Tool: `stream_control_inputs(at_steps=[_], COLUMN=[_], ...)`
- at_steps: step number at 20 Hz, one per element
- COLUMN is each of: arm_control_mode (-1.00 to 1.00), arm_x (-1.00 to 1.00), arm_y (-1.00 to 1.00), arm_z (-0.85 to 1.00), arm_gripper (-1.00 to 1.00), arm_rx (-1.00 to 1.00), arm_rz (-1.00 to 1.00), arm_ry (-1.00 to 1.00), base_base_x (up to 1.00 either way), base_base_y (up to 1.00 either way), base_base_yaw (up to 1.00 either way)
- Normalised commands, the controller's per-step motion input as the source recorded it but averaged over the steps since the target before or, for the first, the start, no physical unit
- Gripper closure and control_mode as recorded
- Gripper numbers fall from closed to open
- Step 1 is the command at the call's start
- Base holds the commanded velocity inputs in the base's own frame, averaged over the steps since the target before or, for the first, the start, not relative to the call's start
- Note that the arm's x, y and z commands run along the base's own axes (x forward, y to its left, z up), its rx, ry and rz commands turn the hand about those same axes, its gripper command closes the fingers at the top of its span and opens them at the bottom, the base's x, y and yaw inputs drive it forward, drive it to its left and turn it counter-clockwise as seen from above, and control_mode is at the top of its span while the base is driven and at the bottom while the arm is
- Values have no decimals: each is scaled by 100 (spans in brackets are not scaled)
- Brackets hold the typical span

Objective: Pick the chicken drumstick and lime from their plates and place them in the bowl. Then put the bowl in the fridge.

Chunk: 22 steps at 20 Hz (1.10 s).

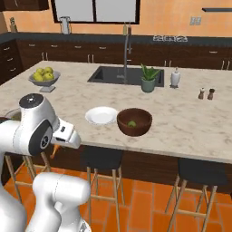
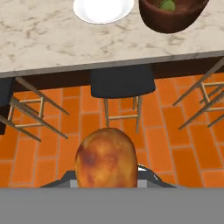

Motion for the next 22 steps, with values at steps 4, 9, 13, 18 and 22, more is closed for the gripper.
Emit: stream_control_inputs(at_steps=[4,9,13,18,22], arm_control_mode=[100,100,100,-100,-100], arm_x=[0,0,0,80,84], arm_y=[0,0,0,-62,-94], arm_z=[0,0,0,0,-2], arm_gripper=[100,100,100,100,100], arm_rx=[0,0,0,8,0], arm_rz=[0,0,0,-2,0], arm_ry=[0,0,0,9,10], base_base_x=[99,94,88,20,0], base_base_y=[-13,-47,-55,-13,0], base_base_yaw=[0,0,0,0,0])
